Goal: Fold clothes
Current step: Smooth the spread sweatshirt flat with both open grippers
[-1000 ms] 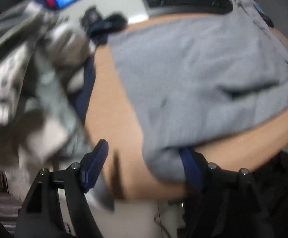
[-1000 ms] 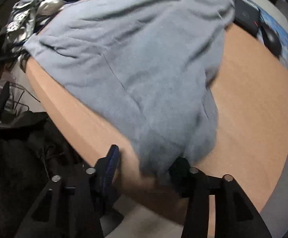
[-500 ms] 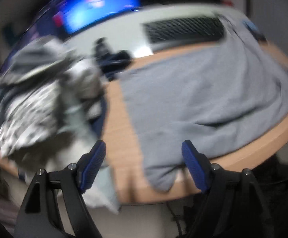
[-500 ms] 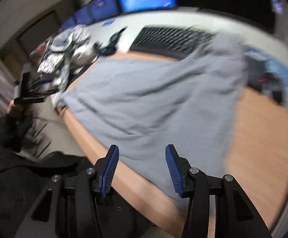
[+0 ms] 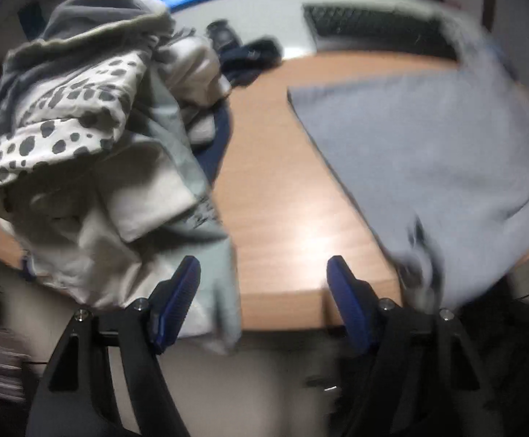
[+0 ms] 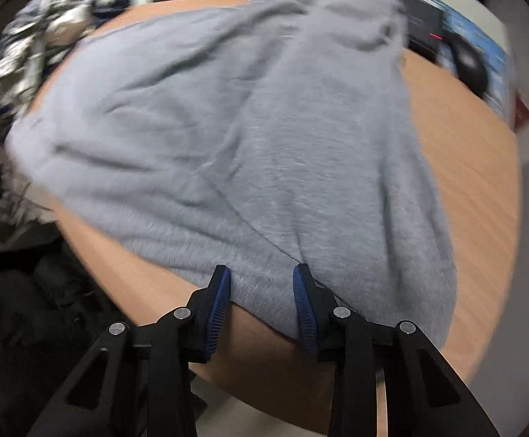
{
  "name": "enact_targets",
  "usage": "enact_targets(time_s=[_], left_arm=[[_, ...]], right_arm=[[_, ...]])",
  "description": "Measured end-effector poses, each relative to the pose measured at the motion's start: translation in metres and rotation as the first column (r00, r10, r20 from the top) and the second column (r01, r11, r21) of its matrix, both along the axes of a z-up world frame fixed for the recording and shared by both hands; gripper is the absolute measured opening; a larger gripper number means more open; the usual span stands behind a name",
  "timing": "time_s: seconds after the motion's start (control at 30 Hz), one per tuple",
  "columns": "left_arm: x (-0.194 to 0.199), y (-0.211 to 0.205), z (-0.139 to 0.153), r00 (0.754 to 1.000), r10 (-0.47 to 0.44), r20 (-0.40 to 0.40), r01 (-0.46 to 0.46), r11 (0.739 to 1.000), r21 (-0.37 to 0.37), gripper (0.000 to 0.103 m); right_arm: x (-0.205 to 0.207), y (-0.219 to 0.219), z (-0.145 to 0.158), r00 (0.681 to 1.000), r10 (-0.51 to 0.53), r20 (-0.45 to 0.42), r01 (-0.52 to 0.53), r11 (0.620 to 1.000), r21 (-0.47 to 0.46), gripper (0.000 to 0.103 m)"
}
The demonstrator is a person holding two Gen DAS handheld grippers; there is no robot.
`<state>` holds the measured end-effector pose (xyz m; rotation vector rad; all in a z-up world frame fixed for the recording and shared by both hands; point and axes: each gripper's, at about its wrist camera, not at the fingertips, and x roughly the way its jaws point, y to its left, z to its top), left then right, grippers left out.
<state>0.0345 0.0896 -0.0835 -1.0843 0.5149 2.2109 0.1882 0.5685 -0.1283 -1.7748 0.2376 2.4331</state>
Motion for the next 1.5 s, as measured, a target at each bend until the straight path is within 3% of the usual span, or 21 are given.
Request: enact_targets(time_s=[0.13,0.2,0.23,0.27,0.3,0.4,0.47,0.57,0.67,0.73,0.8,0.87,0.97,1.03,1.07,1.13,1.23,1.27,1.3,1.37,1.5], left_arm=[[0.007,0.047,0.0,0.994,-0.106,0.019,0.105,0.994,0.037,0.073],[0.014,0.081,-0.011,0.987,-0.158,0.014,0.158,0.987,-0.025,0.073],[0.019,0.1,-0.019,0.982,-0.184,-0.044,0.179,0.978,-0.105,0.069],[0.021,0.118,-0.03,0.972,-0.185,-0.145,0.151,0.964,-0.217,0.068],[0.017,0.131,-0.036,0.961,-0.177,-0.213,0.114,0.954,-0.279,0.069],[-0.012,0.156,-0.036,0.938,-0.135,-0.32,0.013,0.935,-0.355,0.076],[-0.031,0.169,-0.041,0.898,-0.161,-0.409,-0.026,0.91,-0.415,0.078],[-0.066,0.194,-0.042,0.873,-0.204,-0.443,-0.038,0.877,-0.478,0.077],[-0.094,0.202,-0.031,0.912,-0.204,-0.356,0.017,0.885,-0.465,0.065],[-0.114,0.208,-0.022,0.94,-0.199,-0.279,0.06,0.897,-0.438,0.065],[-0.127,0.214,-0.02,0.946,-0.21,-0.247,0.084,0.895,-0.439,0.065],[-0.139,0.202,-0.003,0.962,-0.128,-0.24,0.024,0.918,-0.395,0.058],[-0.118,0.159,0.044,0.965,-0.121,-0.231,0.059,0.965,-0.255,0.059],[-0.081,0.13,0.065,0.96,-0.145,-0.241,0.103,0.978,-0.18,0.076],[-0.06,0.121,0.066,0.955,-0.174,-0.24,0.136,0.977,-0.164,0.078],[-0.026,0.115,0.049,0.944,-0.213,-0.251,0.166,0.966,-0.196,0.08],[0.01,0.119,0.002,0.92,-0.21,-0.329,0.099,0.941,-0.325,0.074],[0.014,0.12,-0.008,0.919,-0.201,-0.338,0.085,0.94,-0.33,0.071],[0.015,0.12,-0.013,0.927,-0.192,-0.323,0.09,0.948,-0.305,0.06],[0.006,0.119,-0.011,0.941,-0.142,-0.307,0.069,0.969,-0.237,0.056],[0.015,0.136,0.008,0.868,-0.244,-0.432,0.147,0.958,-0.246,0.057]], right_arm=[[-0.022,-0.023,0.01,0.996,0.011,-0.089,-0.01,1.0,0.012,0.037],[-0.035,-0.043,0.023,0.99,0.066,-0.125,-0.062,0.997,0.034,0.037],[-0.041,-0.052,0.03,0.985,0.095,-0.144,-0.091,0.995,0.035,0.037],[-0.047,-0.061,0.037,0.979,0.124,-0.163,-0.119,0.992,0.036,0.037],[-0.051,-0.065,0.047,0.972,0.149,-0.183,-0.147,0.989,0.028,0.037],[-0.063,-0.064,0.081,0.95,0.224,-0.219,-0.227,0.974,0.014,0.038],[-0.089,-0.065,0.083,0.94,0.255,-0.225,-0.261,0.965,0.005,0.038],[-0.143,-0.05,0.08,0.95,0.258,-0.175,-0.252,0.966,0.057,0.037],[-0.198,-0.02,0.074,0.974,0.194,-0.114,-0.188,0.98,0.063,0.037],[-0.227,0.001,0.068,0.987,0.142,-0.074,-0.136,0.987,0.084,0.037],[-0.243,0.024,0.069,0.994,0.072,-0.078,-0.062,0.991,0.119,0.039],[-0.25,0.044,0.072,0.996,-0.007,-0.087,0.017,0.993,0.119,0.039],[-0.243,0.054,0.075,0.995,-0.041,-0.088,0.049,0.994,0.096,0.039],[-0.234,0.055,0.077,0.993,-0.056,-0.106,0.064,0.996,0.069,0.039],[-0.226,0.055,0.083,0.988,-0.074,-0.139,0.079,0.997,0.026,0.039],[-0.201,0.042,0.106,0.968,-0.055,-0.245,0.037,0.996,-0.076,0.039],[-0.14,-0.004,0.147,0.942,0.074,-0.327,-0.12,0.985,-0.124,0.039],[-0.116,-0.022,0.159,0.934,0.109,-0.34,-0.153,0.983,-0.106,0.039],[-0.097,-0.036,0.159,0.931,0.132,-0.34,-0.176,0.979,-0.101,0.039],[-0.064,-0.057,0.159,0.922,0.154,-0.354,-0.198,0.976,-0.091,0.039],[-0.008,-0.066,0.151,0.913,0.117,-0.39,-0.179,0.976,-0.127,0.045]])
